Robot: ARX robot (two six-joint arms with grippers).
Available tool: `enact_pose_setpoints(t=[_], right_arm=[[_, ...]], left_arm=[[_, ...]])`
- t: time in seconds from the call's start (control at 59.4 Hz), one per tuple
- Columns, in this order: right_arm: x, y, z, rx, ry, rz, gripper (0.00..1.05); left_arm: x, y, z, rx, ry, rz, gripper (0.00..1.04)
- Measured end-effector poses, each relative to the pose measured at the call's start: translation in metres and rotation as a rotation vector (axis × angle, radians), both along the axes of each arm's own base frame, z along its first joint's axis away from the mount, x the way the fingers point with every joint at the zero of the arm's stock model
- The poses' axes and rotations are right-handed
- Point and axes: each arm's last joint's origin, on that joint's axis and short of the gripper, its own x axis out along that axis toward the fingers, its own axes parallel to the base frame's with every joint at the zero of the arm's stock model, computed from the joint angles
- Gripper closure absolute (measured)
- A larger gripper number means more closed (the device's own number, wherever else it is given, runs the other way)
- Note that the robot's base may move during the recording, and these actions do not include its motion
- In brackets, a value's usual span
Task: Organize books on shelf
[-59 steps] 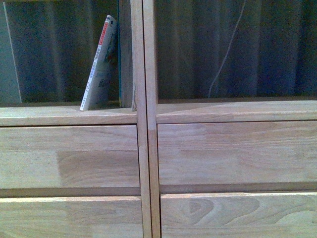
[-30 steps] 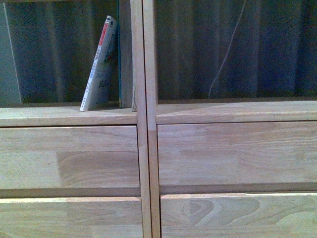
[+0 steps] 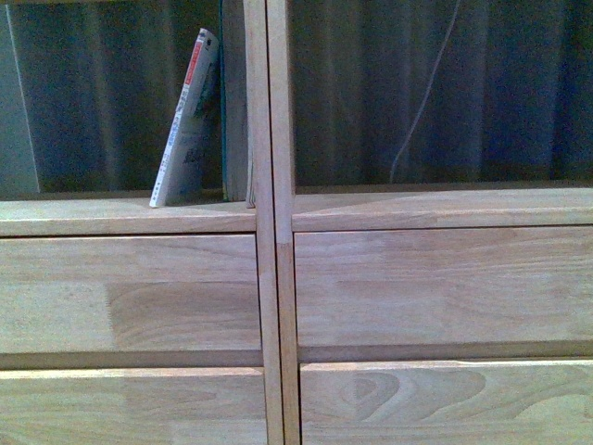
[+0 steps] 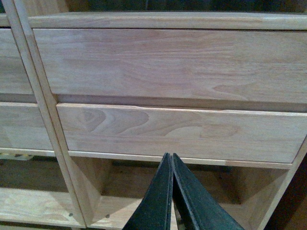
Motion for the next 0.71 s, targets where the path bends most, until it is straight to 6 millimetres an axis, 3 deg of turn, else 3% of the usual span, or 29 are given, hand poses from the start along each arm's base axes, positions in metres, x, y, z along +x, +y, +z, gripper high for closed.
enact_pose_setpoints(t=[0.185,0.27,0.303,0.489,0.606,0.708], right_arm=[[0.0000,0.0000,0.0000,-0.001,0.000,0.001,1.01],[0.0000,0.0000,0.0000,0.000,0.000,0.001,0.86],[0.0000,0.0000,0.0000,0.000,0.000,0.000,0.76],[0.0000,0.0000,0.0000,0.000,0.000,0.001,0.43],[0.0000,0.0000,0.0000,0.000,0.000,0.001,0.18],[0.0000,0.0000,0.0000,0.000,0.000,0.001,0.06]], left_arm=[[-0.0003,0.0000,0.0004,0.000,-0.005,0.000,1.02],[-0.0003,0.0000,0.0004,0.000,-0.005,0.000,1.02],[-0.0003,0.0000,0.0004,-0.002,-0.005,0.000,0.94],[-0.0003,0.0000,0.0004,-0.002,-0.005,0.000,0.61],[-0.0003,0.0000,0.0004,-0.002,-0.005,0.000,0.34],[-0.0003,0.0000,0.0004,-0.002,-0.005,0.000,0.16]])
